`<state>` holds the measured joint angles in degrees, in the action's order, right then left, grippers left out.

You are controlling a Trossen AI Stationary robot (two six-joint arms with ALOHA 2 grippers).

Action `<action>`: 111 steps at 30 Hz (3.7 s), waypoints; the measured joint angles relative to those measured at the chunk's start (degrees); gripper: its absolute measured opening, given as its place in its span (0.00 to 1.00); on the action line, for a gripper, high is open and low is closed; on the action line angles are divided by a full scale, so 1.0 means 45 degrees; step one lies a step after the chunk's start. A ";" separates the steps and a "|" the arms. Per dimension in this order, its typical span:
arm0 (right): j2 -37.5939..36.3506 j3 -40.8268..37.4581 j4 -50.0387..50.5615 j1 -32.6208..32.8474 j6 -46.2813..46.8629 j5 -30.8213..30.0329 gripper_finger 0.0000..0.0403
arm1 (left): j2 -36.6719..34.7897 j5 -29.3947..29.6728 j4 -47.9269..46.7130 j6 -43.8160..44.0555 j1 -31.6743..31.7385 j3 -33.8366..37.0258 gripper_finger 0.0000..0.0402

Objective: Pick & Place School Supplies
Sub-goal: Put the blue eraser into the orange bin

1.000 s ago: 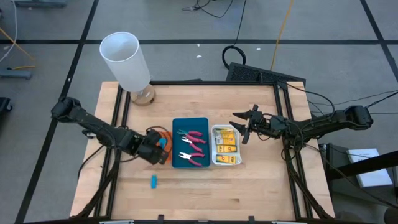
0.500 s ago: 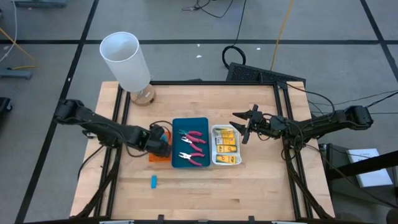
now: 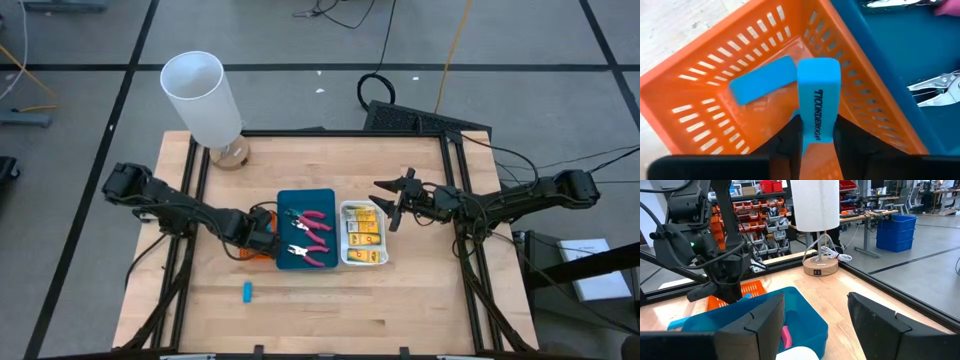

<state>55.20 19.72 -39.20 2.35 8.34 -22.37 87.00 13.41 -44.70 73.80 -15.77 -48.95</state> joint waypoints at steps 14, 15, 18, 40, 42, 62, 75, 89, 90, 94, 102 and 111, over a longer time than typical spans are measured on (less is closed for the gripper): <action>-0.0004 0.0000 0.0130 0.0000 0.0004 -0.0003 0.52 | -0.0506 -0.1280 -0.0015 -0.1574 0.0204 0.0005 0.58; -0.0004 -0.0001 0.0130 0.0002 0.0004 -0.0003 0.52 | -0.0663 -0.1472 -0.0028 -0.1514 0.0217 0.0005 0.59; -0.0001 -0.0001 0.0173 0.0000 0.0004 0.0000 0.52 | -0.1284 -0.1730 -0.0011 -0.1268 -0.0022 0.0005 0.60; 0.0000 -0.0002 0.0281 0.0004 0.0120 0.0000 0.52 | -0.1086 -0.2577 0.3992 0.2569 -0.6107 -0.0005 0.60; 0.0000 -0.0004 0.0231 0.0000 0.0250 0.0000 0.52 | -0.0923 -0.3276 0.3313 0.3481 -0.5974 -0.0005 0.60; -0.0002 0.0000 0.0208 0.0005 0.0330 0.0000 0.52 | 0.2259 -0.5873 0.2063 0.7766 -0.5036 -0.0083 0.60; -0.0001 0.0000 0.0208 0.0003 0.0330 0.0000 0.52 | 0.2497 -0.5732 0.2441 0.8049 -0.4663 -0.0054 0.60; -0.0001 0.0000 0.0237 0.0002 0.0325 0.0004 0.52 | 0.2501 -0.6032 0.2268 0.6938 -0.4694 -0.0002 0.34; -0.0003 -0.0002 0.0238 0.0001 0.0325 0.0000 0.52 | 0.2501 -0.5935 0.2224 0.6819 -0.4702 -0.0005 0.32; -0.0004 -0.0001 0.0245 0.0002 0.0325 0.0001 0.52 | 0.2501 -0.5832 0.2157 0.5450 -0.4654 -0.0010 0.25; -0.0004 -0.0004 0.0242 0.0005 0.0325 0.0000 0.52 | 0.1727 -0.5942 0.1912 0.3479 -0.4639 0.0052 0.25; 0.0000 -0.0003 0.0212 0.0001 0.0325 0.0002 0.52 | -0.0756 -0.2881 0.1804 0.3294 -0.4629 0.0063 0.20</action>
<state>55.20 19.71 -38.24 2.36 9.80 -22.36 83.60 0.44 -36.59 88.62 -36.60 -48.66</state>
